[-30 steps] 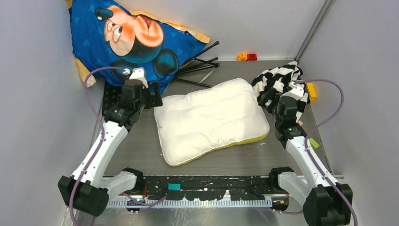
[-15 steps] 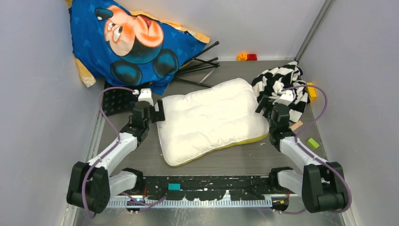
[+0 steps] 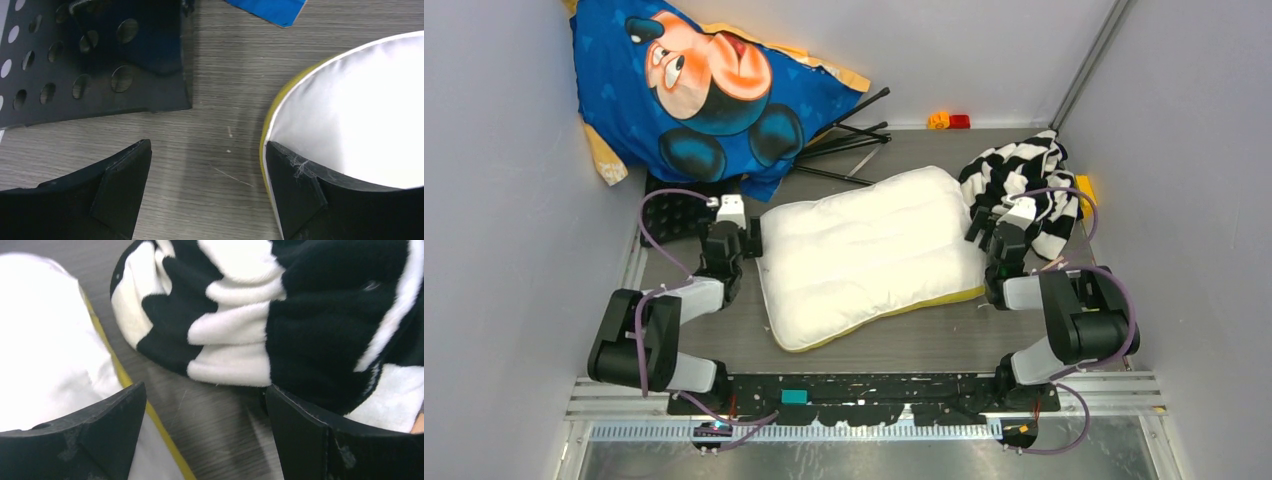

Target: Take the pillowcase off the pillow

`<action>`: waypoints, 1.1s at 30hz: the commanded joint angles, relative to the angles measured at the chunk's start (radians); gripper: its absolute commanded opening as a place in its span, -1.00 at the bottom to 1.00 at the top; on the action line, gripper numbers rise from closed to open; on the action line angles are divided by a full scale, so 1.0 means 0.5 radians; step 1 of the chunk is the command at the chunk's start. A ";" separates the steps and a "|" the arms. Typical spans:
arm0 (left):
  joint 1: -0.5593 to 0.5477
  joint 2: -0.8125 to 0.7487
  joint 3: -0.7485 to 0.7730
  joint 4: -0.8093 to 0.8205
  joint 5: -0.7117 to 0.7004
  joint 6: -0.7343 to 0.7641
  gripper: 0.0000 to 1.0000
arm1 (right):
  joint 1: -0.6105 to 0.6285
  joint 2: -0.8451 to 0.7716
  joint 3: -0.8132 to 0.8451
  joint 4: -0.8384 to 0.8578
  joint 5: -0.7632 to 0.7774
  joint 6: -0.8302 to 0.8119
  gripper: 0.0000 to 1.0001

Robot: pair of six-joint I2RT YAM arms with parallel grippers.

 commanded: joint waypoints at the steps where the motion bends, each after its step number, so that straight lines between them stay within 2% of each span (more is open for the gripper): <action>1: 0.057 0.064 -0.077 0.452 0.071 0.163 0.73 | -0.064 0.127 -0.045 0.334 0.013 -0.025 0.88; 3: 0.108 0.170 -0.143 0.673 0.106 0.142 0.75 | -0.067 0.087 -0.022 0.215 0.003 0.001 0.87; 6: 0.157 0.387 -0.213 1.053 0.107 0.131 0.77 | -0.070 0.090 -0.026 0.238 0.006 -0.005 0.85; 8: 0.166 0.306 -0.167 0.818 0.133 0.067 0.79 | -0.069 0.113 -0.040 0.298 0.008 -0.015 0.85; 10: 0.178 0.351 -0.196 0.936 0.145 0.077 0.76 | -0.070 0.097 -0.034 0.263 0.010 -0.009 0.86; 11: 0.177 0.361 -0.204 0.984 0.141 0.084 0.97 | -0.069 0.102 -0.035 0.272 0.006 -0.008 0.86; 12: 0.179 0.343 -0.190 0.910 0.159 0.077 0.99 | -0.068 0.110 -0.039 0.299 0.008 -0.010 0.86; 33: 0.174 0.345 -0.183 0.905 0.230 0.107 1.00 | -0.069 0.106 -0.038 0.290 0.006 -0.009 0.87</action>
